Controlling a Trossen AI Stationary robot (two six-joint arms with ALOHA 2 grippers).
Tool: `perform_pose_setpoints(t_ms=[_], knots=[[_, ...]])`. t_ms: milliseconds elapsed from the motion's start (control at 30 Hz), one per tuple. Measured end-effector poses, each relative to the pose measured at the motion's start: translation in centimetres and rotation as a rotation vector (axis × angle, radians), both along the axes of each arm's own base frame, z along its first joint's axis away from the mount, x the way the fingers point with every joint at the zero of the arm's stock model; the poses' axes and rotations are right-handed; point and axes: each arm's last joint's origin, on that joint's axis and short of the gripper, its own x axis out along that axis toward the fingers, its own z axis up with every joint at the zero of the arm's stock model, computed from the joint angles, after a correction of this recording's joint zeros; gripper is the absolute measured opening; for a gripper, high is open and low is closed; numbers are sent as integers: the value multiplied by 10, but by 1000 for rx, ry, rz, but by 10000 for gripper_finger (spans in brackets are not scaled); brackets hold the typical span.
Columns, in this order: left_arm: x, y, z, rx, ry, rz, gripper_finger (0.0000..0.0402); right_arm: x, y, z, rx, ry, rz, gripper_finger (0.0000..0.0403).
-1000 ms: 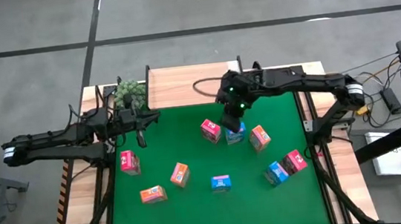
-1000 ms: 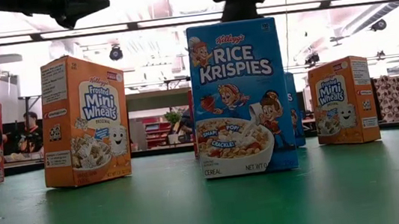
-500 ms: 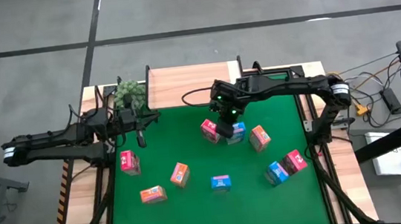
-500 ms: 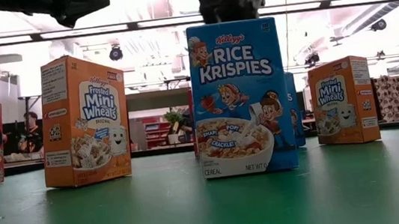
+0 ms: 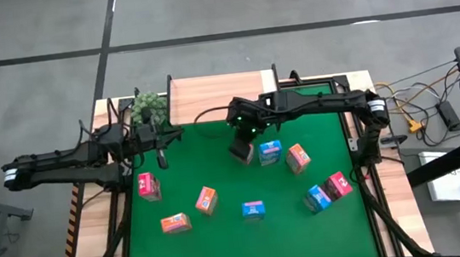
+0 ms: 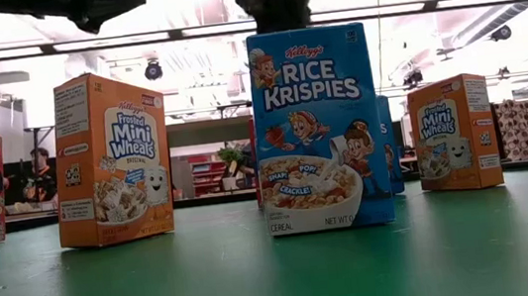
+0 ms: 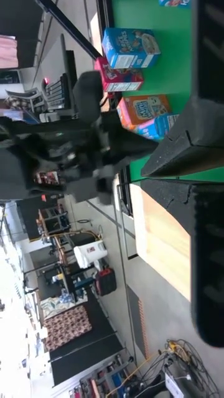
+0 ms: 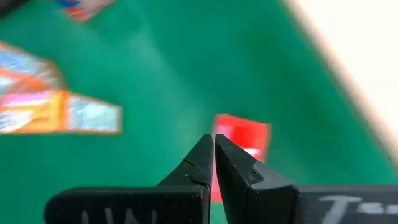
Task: Stack cereal on shelf
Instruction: Put the top middle red cereal box on the shelf
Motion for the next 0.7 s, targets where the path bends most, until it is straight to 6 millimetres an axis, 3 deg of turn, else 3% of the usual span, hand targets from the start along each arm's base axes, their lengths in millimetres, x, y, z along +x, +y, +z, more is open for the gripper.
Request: perform_pose_setpoints(t_ms=[267,700], knots=[[2,0,-1,0,7,0,0,-1,2,18,13,58,-78,9],[3,0,-1,0,6,0,0,0,2,9,-5,80,-80,9]])
